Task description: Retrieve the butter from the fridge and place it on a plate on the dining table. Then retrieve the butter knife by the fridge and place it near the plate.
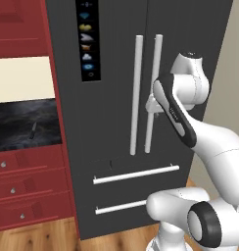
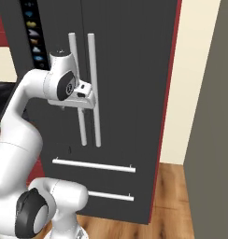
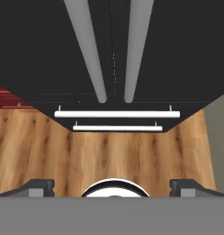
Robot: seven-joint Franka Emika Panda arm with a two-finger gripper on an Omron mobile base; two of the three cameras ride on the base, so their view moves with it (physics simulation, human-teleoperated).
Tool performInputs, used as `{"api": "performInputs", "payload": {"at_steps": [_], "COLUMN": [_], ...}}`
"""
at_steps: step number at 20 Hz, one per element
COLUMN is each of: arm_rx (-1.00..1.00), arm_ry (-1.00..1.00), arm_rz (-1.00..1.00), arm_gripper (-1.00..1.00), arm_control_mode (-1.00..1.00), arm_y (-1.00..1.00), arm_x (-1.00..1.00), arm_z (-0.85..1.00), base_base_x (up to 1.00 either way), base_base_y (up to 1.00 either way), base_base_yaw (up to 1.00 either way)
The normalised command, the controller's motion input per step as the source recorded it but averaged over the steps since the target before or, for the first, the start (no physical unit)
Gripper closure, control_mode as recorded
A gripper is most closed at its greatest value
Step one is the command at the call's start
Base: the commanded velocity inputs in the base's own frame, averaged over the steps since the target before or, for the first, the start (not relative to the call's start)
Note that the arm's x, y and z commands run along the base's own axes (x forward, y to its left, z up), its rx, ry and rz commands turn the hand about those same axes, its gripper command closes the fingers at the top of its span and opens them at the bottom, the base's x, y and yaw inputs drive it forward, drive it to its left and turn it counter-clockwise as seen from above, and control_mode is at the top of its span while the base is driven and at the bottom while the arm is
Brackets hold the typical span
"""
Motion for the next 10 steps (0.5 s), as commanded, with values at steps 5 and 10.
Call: {"api": "performInputs", "payload": {"at_steps": [5, 10], "arm_rx": [0.0, -0.04], "arm_ry": [-0.05, -0.17], "arm_rz": [0.0, 0.0], "arm_gripper": [-1.0, -1.0], "arm_control_mode": [-1.0, -1.0], "arm_y": [-0.03, -0.07], "arm_x": [0.18, 0.42], "arm_z": [0.0, 0.0], "base_base_x": [0.0, 0.0], "base_base_y": [0.0, 0.0], "base_base_yaw": [0.0, 0.0]}}
